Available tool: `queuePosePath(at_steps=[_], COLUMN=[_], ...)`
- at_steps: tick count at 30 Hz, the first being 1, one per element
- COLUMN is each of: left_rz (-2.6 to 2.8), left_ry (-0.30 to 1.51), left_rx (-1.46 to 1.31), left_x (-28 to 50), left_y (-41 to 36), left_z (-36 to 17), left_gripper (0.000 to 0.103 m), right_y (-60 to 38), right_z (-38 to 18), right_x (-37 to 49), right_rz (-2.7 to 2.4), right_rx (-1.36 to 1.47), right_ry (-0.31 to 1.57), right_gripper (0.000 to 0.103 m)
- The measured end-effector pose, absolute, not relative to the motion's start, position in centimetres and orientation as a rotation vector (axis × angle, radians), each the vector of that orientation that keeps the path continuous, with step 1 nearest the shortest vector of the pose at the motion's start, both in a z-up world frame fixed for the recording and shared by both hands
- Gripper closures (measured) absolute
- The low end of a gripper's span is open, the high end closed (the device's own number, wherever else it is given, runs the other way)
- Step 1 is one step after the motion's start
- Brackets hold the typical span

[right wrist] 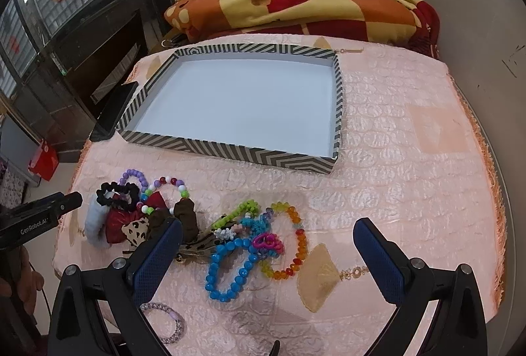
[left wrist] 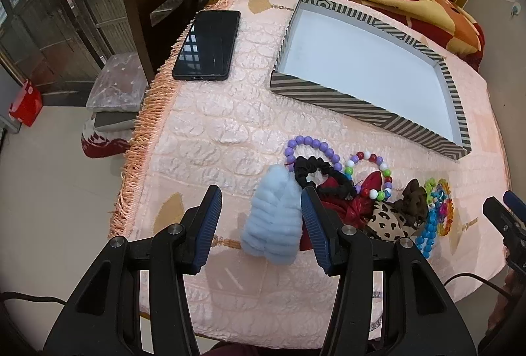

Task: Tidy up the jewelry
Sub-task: 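Move both grippers toward the pile of hair accessories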

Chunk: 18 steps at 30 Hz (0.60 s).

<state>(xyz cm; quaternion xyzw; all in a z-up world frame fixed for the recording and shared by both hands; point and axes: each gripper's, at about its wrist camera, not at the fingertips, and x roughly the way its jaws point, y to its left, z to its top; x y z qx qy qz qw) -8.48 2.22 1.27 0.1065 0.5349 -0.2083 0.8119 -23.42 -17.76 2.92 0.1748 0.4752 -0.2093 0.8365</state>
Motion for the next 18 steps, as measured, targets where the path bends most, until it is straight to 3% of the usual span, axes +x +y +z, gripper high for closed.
queuePosePath(at_steps=[18], left_rz=[-0.447], left_ry=[1.177], left_rx=[0.228], left_x=[-8.32], left_y=[1.96], left_z=[0.54], left_gripper=[0.053], right_y=[-17.60], right_z=[2.30], right_x=[-23.42], right_rz=[-0.432], right_rx=[0.371], right_ry=[1.018], right_gripper=[0.000])
